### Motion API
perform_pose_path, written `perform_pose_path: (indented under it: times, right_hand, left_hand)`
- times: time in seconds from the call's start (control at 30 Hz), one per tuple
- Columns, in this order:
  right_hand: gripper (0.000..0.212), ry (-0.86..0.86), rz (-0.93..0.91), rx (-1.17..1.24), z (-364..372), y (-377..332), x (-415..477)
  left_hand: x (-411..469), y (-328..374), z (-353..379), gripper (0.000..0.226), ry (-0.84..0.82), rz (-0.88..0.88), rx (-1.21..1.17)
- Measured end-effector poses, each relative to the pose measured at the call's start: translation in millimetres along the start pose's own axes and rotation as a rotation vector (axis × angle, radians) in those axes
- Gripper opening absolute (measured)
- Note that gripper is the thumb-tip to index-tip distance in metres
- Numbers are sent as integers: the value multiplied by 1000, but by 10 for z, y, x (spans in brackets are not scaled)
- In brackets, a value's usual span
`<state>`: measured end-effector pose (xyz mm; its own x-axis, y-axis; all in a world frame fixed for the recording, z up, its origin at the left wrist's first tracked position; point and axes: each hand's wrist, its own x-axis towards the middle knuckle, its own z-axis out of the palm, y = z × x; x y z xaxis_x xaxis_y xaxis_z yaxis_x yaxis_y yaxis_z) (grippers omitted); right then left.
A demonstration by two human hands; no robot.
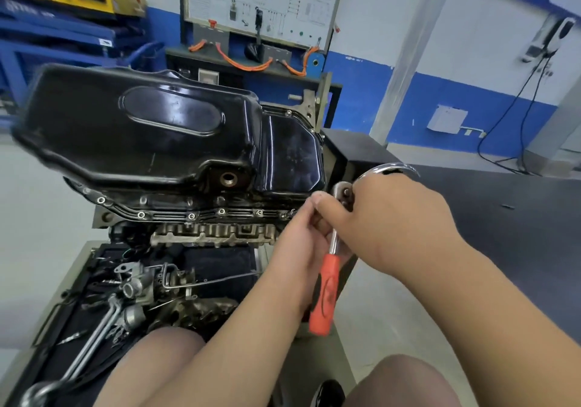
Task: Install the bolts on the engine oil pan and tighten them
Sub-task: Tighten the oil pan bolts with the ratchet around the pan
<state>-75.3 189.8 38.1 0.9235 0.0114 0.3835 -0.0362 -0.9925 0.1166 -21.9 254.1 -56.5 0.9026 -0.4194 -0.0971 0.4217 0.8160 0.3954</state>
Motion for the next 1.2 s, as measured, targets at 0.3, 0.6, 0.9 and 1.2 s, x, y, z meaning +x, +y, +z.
perform_pose_path:
  times: [0.3,0.6,0.9,1.2]
  right_hand:
    - [44,-47,-104,-34,-113,223,169]
    - [28,37,-333,-280,-135,250,115]
    - [46,-28,-129,-116,-44,156,-20]
    - [40,100,-188,-165,-67,190,75]
  left_hand:
    - [9,43,204,27,183,3,129]
    - [57,40,-48,31,19,-35,123]
    - [37,36,-120,27,-7,-73,53]
    - [153,69,-82,30,-38,-53,98]
